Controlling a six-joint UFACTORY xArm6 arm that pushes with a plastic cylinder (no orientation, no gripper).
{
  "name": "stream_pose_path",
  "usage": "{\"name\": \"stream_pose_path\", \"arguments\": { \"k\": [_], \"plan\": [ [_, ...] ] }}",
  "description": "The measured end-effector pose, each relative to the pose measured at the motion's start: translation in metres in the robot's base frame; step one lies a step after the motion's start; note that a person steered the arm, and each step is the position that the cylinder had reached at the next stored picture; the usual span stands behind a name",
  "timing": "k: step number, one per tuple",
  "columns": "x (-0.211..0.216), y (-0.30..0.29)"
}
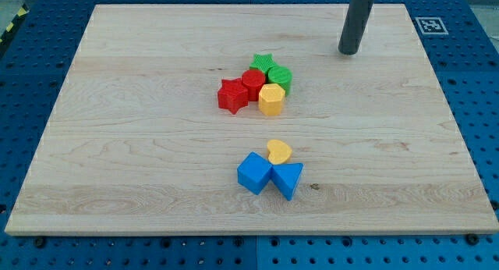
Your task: Point at the yellow hexagon
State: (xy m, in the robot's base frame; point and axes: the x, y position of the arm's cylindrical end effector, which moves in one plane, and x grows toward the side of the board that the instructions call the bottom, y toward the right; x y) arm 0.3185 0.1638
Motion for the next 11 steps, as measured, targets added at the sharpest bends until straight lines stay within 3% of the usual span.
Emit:
{"name": "stream_pose_path", "arguments": {
  "k": [1, 3, 6, 7, 8, 10, 11],
  "plan": [
    [0.004, 0.000],
    [0.082, -0.022],
    [0.106, -0.048],
    [0.142, -0.048],
    [0.161, -0.079],
    [0.166, -0.226],
    [0.207, -0.237]
  ]
}}
